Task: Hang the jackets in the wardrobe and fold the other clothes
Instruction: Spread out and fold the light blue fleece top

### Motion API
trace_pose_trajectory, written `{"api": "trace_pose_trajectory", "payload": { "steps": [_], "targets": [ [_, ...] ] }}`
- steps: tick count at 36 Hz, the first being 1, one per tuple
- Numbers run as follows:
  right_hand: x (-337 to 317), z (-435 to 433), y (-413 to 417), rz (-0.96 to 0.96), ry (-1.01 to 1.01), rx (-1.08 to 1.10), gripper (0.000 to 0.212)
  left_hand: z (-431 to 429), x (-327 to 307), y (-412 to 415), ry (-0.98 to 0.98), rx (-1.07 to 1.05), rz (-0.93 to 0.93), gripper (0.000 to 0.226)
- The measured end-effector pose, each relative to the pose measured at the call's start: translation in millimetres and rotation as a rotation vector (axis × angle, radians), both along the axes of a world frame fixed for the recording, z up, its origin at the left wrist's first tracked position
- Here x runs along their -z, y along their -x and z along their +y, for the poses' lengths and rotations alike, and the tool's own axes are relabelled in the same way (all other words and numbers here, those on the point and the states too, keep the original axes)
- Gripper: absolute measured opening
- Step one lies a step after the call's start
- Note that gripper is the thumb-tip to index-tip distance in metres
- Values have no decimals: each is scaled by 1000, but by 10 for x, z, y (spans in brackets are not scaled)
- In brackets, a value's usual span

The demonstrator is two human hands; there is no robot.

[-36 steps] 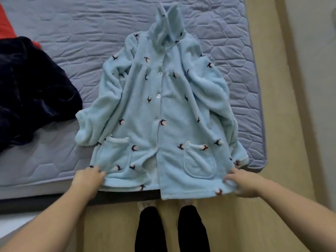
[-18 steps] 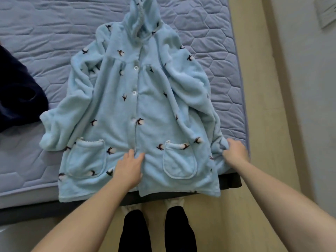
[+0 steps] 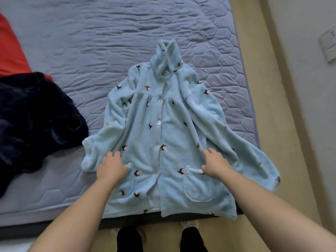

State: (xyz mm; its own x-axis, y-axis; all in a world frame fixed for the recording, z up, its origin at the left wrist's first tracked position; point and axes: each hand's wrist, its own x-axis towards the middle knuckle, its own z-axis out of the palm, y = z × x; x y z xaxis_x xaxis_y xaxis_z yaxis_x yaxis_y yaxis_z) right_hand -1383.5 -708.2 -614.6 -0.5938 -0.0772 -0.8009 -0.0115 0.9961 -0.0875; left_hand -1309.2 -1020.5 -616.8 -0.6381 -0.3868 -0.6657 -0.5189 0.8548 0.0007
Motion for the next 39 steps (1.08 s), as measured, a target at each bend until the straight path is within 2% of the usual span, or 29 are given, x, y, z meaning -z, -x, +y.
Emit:
{"api": "trace_pose_trajectory", "payload": {
  "steps": [5,8,10,12,15,17,19,21,23,25,26,28,31,35,39],
  "targets": [
    [251,-948,139,29,124,-60,64,-790,289,158,35,-208,112,67],
    [502,-1476,229,59,162,-70,63,-1193,614,214,4,-169,122,91],
    [641,-1780,261,64,182,-74,68,-1369,782,245,-34,-96,95,96],
    [775,-2073,273,56,161,-54,73,-1538,893,291,-123,-24,16,74],
    [858,-2328,297,45,44,-36,75,-1726,828,384,-416,-8,-17,28],
    [826,-2423,357,33,-64,-68,69,-1935,625,494,-578,-107,95,18],
    [715,-2549,452,30,-159,-66,58,-2307,351,662,-630,-262,248,23],
    [565,-2727,574,97,-199,-43,47,-2823,41,835,-511,-367,414,26],
    [427,-2935,710,204,-164,-54,44,-3414,-251,985,-227,-404,577,25],
    [340,-3153,849,260,-47,-56,51,-3956,-500,1110,50,-481,712,26],
    [314,-3268,913,254,24,-59,57,-4180,-584,1165,126,-543,779,32],
    [308,-3504,1023,203,142,-105,69,-4498,-673,1251,189,-663,872,44],
    [382,-3808,1068,99,280,-182,76,-4580,-594,1269,190,-712,826,62],
    [586,-3978,899,4,311,-231,77,-4130,-267,1069,127,-575,692,64],
    [756,-3912,683,64,321,-244,80,-3552,41,707,202,-71,741,53]
  ]
}}
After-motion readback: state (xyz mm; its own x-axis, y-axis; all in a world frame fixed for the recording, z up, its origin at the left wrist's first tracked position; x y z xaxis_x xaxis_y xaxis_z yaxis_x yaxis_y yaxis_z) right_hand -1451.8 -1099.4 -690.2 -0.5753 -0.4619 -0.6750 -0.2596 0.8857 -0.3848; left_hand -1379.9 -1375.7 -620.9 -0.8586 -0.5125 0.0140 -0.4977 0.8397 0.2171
